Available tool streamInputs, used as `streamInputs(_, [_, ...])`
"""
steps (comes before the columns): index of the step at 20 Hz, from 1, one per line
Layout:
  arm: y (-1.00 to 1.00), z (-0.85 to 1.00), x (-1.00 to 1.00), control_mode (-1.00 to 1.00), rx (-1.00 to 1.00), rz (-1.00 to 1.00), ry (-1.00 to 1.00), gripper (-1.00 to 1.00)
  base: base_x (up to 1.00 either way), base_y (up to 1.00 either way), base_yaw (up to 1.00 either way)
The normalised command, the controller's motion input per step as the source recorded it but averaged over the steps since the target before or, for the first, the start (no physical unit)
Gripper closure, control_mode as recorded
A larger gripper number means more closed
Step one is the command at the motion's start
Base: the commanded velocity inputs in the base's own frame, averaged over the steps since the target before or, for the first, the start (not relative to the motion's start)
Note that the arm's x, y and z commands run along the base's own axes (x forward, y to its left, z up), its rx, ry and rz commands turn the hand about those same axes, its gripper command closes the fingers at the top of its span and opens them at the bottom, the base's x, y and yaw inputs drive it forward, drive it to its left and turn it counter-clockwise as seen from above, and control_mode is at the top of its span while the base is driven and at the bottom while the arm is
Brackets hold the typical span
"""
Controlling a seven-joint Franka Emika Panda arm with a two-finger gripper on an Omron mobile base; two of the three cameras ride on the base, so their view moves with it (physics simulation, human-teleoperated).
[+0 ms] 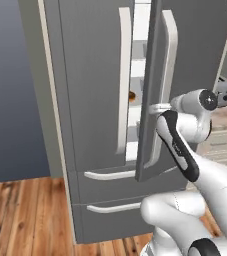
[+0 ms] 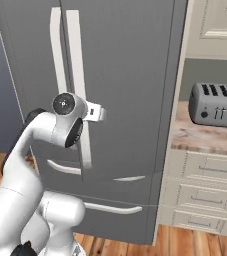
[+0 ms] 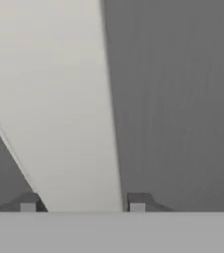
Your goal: Take the cake and donut from the fridge and place them on the empty tray on the dining counter.
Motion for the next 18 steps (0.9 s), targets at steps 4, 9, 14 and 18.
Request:
streamInputs(4, [-1.00, -0.14, -1.00, -1.00, 0.10, 0.06, 0.00, 1.00, 0.00, 0.00, 0.00])
streamInputs(9, [-1.00, 0.00, -0.73, -1.00, 0.20, 0.00, 0.06, 1.00, 0.00, 0.00, 0.00])
streamInputs(14, [-0.18, 0.28, -0.28, -1.00, 0.03, 0.00, -0.06, -1.00, 0.00, 0.00, 0.00])
streamInputs(18, [0.22, 0.35, -1.00, -1.00, 0.00, -0.21, -0.08, -1.00, 0.00, 0.00, 0.00])
